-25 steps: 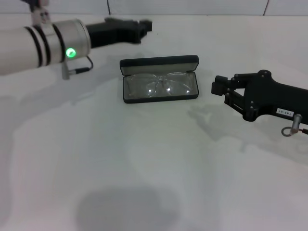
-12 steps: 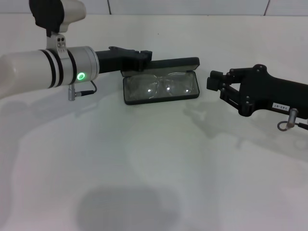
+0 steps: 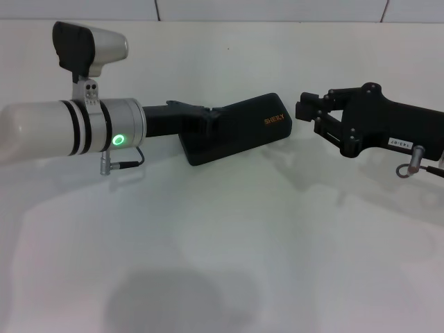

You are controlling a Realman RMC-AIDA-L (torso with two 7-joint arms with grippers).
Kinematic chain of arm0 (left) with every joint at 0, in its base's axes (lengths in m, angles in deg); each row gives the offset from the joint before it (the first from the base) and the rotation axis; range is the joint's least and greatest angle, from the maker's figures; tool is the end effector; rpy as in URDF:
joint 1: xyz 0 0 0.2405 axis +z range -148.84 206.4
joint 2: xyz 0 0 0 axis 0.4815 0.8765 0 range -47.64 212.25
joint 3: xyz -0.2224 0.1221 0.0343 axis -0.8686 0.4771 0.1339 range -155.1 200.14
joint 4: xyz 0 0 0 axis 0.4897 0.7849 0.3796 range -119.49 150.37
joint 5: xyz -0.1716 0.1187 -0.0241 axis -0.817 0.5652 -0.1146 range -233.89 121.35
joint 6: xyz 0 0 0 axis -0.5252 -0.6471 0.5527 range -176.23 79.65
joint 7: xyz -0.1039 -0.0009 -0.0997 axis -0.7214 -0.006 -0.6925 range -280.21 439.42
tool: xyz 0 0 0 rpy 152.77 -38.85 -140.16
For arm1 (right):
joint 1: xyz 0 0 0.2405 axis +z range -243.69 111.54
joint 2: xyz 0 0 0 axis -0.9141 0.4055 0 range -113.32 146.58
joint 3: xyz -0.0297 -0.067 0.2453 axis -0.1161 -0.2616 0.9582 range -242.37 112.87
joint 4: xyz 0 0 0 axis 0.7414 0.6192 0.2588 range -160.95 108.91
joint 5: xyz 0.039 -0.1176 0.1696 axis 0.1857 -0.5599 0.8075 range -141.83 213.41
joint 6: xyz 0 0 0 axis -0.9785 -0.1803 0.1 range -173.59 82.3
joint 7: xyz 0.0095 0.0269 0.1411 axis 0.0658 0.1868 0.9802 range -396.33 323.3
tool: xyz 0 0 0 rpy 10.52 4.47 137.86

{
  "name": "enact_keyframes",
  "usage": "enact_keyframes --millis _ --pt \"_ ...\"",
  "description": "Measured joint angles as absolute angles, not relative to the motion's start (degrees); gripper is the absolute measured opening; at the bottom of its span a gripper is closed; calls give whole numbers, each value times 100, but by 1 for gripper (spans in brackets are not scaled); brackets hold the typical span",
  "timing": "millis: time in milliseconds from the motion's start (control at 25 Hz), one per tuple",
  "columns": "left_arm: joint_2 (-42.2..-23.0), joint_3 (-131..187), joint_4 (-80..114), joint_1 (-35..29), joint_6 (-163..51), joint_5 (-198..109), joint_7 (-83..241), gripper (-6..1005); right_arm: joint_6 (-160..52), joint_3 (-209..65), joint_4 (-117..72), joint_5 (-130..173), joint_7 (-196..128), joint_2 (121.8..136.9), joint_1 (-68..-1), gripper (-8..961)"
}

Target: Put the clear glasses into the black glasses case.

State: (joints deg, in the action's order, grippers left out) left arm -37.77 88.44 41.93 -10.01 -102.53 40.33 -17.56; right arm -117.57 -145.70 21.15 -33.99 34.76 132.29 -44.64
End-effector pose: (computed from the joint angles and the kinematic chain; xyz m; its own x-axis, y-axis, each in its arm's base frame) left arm -0.2341 0.3885 -0.0723 0.6490 0.5950 0.4740 0.7377 -0.6445 -0.2011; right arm 0.2073 0.3354 -0.0135 0.7557 -0.0920 -0.6484 -0.3298 -0.9088 -0.2554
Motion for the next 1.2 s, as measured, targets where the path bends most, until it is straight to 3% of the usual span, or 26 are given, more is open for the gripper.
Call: enact_keyframes --millis 320,560,920,1120,1200 --pt "-3771 8845 5002 -686 -11087 3753 -1658 175 -11785 -14523 2082 -3394 3427 13229 -4417 172" --pt "-3772 8917 6063 226 -12398 3005 -542 179 -11850 -14336 2064 -3382 3154 13224 -4454 178" --pt "-3771 8984 5893 1567 -14387 1050 2033 186 -12331 -13930 1855 -3419 2978 13194 -4442 186" --pt "-3720 8893 5237 1734 -15263 774 2994 402 -12428 -13978 1880 -3485 3009 13194 -4436 191" --pt "-3707 8840 5204 1771 -15182 975 2916 483 -12504 -13999 1888 -3543 3023 13196 -4436 283"
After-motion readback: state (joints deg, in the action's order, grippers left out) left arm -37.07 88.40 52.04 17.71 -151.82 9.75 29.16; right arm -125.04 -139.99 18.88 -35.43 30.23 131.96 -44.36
